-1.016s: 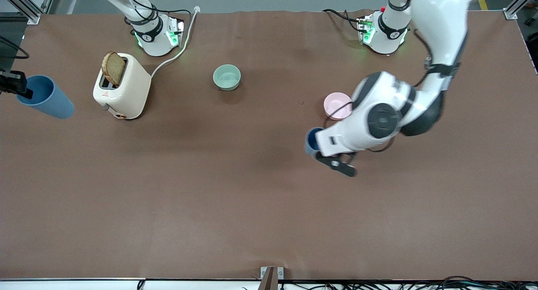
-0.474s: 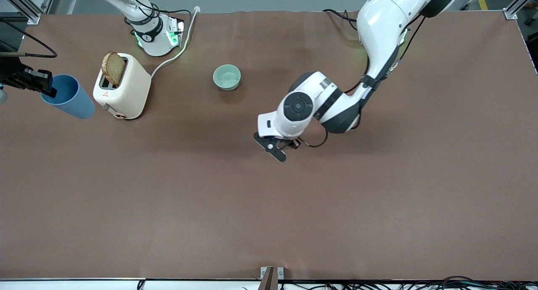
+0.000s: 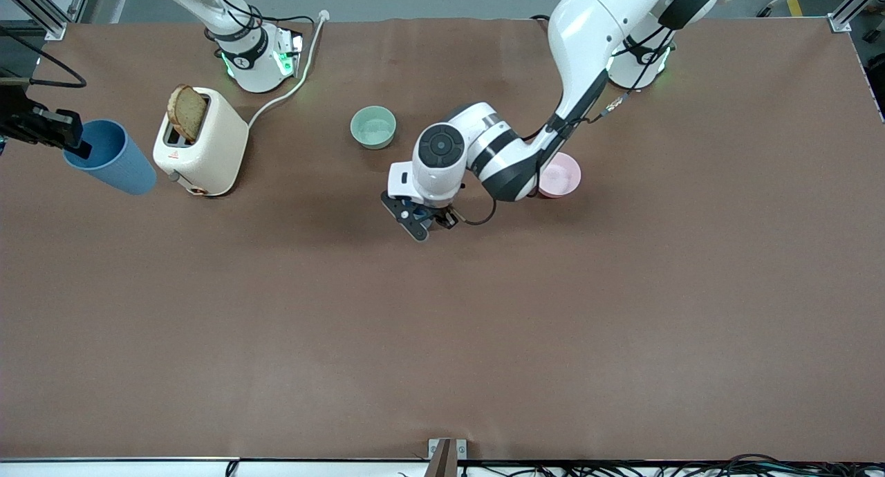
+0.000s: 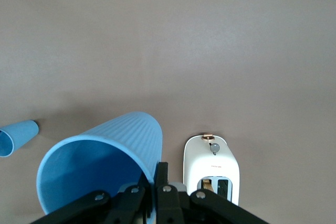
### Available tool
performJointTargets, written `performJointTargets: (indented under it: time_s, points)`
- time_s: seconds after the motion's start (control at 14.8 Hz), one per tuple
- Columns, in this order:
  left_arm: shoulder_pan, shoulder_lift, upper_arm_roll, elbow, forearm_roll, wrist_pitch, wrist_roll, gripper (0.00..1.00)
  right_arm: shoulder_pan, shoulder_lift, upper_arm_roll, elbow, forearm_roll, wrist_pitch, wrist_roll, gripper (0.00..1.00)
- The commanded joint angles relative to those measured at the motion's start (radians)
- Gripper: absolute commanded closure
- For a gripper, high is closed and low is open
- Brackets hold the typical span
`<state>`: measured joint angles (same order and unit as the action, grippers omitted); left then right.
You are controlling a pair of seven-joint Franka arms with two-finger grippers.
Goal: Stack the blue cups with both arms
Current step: 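Lower the blue cup upright onto the table and open the left gripper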
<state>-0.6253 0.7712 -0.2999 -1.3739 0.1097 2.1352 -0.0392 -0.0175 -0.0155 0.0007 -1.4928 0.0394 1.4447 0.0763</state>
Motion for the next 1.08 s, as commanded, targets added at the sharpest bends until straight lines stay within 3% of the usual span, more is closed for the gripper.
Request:
performJointTargets:
  time_s: [0.0,0.14,0.2,0.34,0.47,0.68,1.02]
  points:
    - [-0.030,0.026,0.036,0.029,0.021,0.009,0.012,0.96,0.007,-0.007,-0.008,0.012,0.017,-0.003,-0.010,0.99]
    - [-0.034,0.034,0.038,0.027,0.039,0.022,0.010,0.86,0.030,-0.006,-0.046,0.014,0.020,-0.003,-0.012,0.99]
    - [-0.034,0.033,0.036,0.027,0.056,0.022,0.010,0.74,0.039,-0.004,-0.065,0.012,0.020,-0.003,-0.019,0.99]
    - [-0.031,0.011,0.036,0.026,0.062,0.011,0.007,0.02,0.034,-0.004,-0.067,0.014,0.019,-0.003,-0.043,0.99]
    - [-0.019,-0.044,0.032,0.024,0.062,-0.015,0.010,0.00,0.030,-0.004,-0.067,0.014,0.019,-0.023,-0.044,0.99]
    - [0.016,-0.157,0.033,0.030,0.042,-0.202,0.010,0.00,0.031,0.005,-0.093,0.012,0.023,-0.032,-0.050,0.99]
    - [0.203,-0.305,0.038,0.027,0.051,-0.348,-0.002,0.00,0.033,0.003,-0.094,0.009,0.025,-0.044,-0.086,0.99]
